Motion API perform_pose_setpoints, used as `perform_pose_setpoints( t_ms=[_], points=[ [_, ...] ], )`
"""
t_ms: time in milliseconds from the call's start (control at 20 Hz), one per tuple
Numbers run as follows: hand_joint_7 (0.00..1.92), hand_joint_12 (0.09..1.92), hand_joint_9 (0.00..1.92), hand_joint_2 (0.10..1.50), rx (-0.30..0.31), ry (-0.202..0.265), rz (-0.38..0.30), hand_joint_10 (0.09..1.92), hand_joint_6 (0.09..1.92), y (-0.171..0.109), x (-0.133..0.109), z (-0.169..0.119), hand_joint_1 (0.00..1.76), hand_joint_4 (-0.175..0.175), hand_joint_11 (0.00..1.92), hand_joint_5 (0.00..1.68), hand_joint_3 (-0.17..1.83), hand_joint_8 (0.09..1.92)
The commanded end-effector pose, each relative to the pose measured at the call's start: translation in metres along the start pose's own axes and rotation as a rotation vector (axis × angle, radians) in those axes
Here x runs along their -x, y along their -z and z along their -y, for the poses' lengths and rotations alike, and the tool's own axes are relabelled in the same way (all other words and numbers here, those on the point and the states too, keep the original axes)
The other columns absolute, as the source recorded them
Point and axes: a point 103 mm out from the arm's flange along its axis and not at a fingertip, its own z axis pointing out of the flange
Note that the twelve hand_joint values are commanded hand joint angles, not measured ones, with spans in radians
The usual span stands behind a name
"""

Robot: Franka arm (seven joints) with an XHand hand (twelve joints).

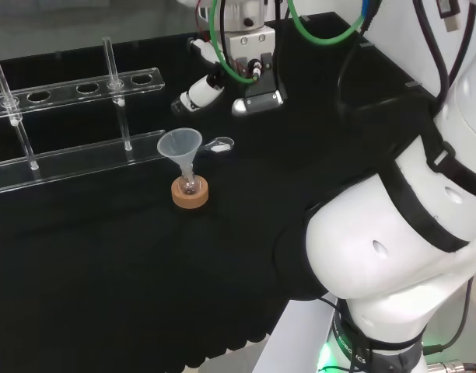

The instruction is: Pick up the weighing funnel.

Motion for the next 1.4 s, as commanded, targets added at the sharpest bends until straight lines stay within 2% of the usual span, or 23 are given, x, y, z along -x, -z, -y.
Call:
perform_pose_setpoints(
  t_ms=[50,150,250,400,550,700,1050,1400],
  points=[
    [0.0,1.51,0.17,0.74,-0.053,-0.036,0.007,0.8,0.09,0.01,0.041,-0.019,0.54,-0.068,0.22,0.11,0.1,0.54],
    [0.0,1.51,0.18,0.75,-0.055,-0.045,0.005,0.8,0.09,0.013,0.05,-0.024,0.55,-0.068,0.22,0.11,0.11,0.56],
    [0.02,1.5,0.24,0.77,-0.051,-0.057,0.018,0.77,0.09,0.017,0.061,-0.033,0.63,-0.065,0.24,0.14,0.14,0.63],
    [0.12,1.46,0.35,0.71,-0.059,-0.078,0.056,0.71,0.09,0.02,0.076,-0.049,0.81,-0.058,0.28,0.24,0.39,0.68],
    [0.19,1.43,0.42,0.62,-0.089,-0.09,0.076,0.67,0.09,0.012,0.088,-0.065,0.89,-0.05,0.32,0.32,0.59,0.68],
    [0.21,1.41,0.44,0.6,-0.139,-0.08,0.076,0.67,0.09,-0.006,0.095,-0.083,0.91,-0.045,0.34,0.36,0.64,0.69],
    [0.25,1.38,0.48,0.56,-0.2,-0.049,0.079,0.65,0.09,-0.052,0.092,-0.122,0.89,-0.038,0.37,0.43,0.69,0.69],
    [0.28,1.37,0.5,0.55,-0.253,-0.018,0.101,0.64,0.09,-0.082,0.082,-0.142,0.87,-0.029,0.38,0.49,0.7,0.69]
  ],
)
